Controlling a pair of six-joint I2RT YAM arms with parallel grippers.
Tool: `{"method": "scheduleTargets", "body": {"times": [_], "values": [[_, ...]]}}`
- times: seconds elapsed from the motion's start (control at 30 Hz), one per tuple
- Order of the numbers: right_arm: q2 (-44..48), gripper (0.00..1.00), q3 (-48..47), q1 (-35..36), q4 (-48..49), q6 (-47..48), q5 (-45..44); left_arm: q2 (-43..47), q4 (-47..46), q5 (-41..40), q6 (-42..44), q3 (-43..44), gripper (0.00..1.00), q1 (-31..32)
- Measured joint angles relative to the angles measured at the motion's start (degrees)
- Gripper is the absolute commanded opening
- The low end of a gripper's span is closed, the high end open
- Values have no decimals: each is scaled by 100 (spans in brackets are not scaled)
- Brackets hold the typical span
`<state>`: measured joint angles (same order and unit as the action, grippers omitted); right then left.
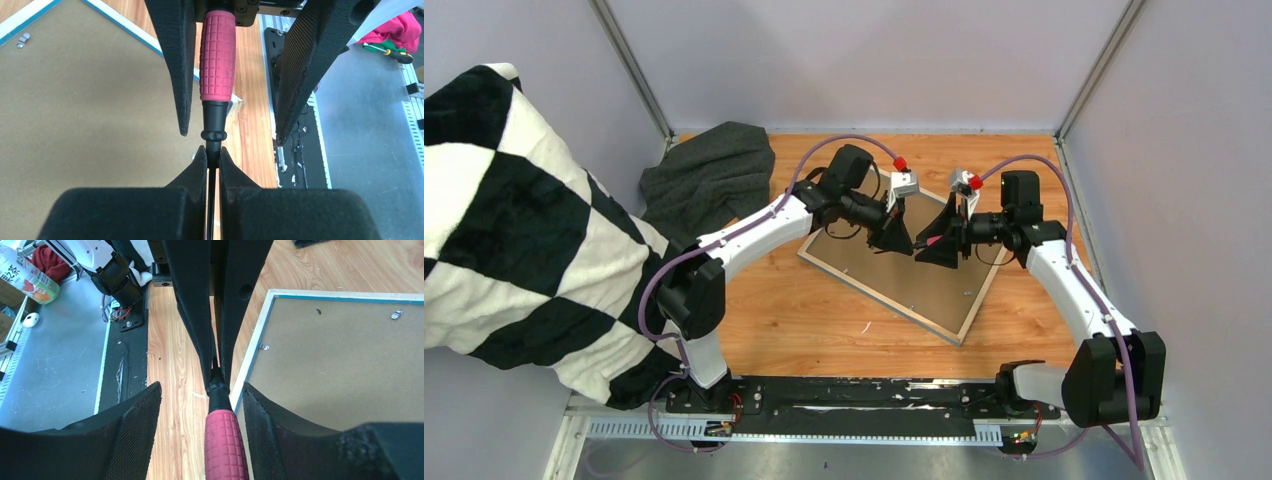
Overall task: Take the photo out of the frame
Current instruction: Adjust the screwdriver.
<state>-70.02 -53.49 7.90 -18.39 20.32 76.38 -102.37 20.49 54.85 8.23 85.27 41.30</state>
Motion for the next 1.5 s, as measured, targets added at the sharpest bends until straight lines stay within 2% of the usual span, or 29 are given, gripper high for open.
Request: {"method": "scheduleTargets", "body": {"times": [0.23,0.33,0.47,0.6,0.77,0.8,0.83,0.87,1.07,1.1,1.17,1.2,1.33,1.5], "values": [[0,61,0,0,76,4,-2,2,-289,2,-234,-81,0,-68],[0,57,0,0,85,4,-2,2,-302,4,-278,-83,0,-68],[0,41,0,0,118,11,-22,2,-306,42,-289,-87,0,-68],[0,14,0,0,210,37,-140,2,-289,140,-297,-87,0,-68],[0,0,0,4,219,28,-186,2,-284,166,-334,-87,1,-68],[0,0,0,9,219,28,-192,2,-284,166,-337,-87,8,-68],[0,0,0,11,219,28,-199,2,-278,164,-341,-87,23,-70],[0,0,0,11,219,26,-205,0,-275,162,-343,-87,32,-72],[22,0,0,87,203,-31,-455,59,-251,-85,-317,-66,68,-264],[44,0,0,87,199,-74,-551,116,-229,-160,-273,-74,82,-354],[103,0,0,87,197,-168,-802,319,-144,-387,-79,-129,96,-551],[133,0,-2,87,192,-229,-925,485,-76,-577,61,-195,99,-645],[321,0,-42,37,177,-490,-1729,1368,144,-1495,837,-730,100,-874],[748,0,-96,-98,164,-610,-2817,2435,243,-2732,1751,-1906,100,-850]]}}
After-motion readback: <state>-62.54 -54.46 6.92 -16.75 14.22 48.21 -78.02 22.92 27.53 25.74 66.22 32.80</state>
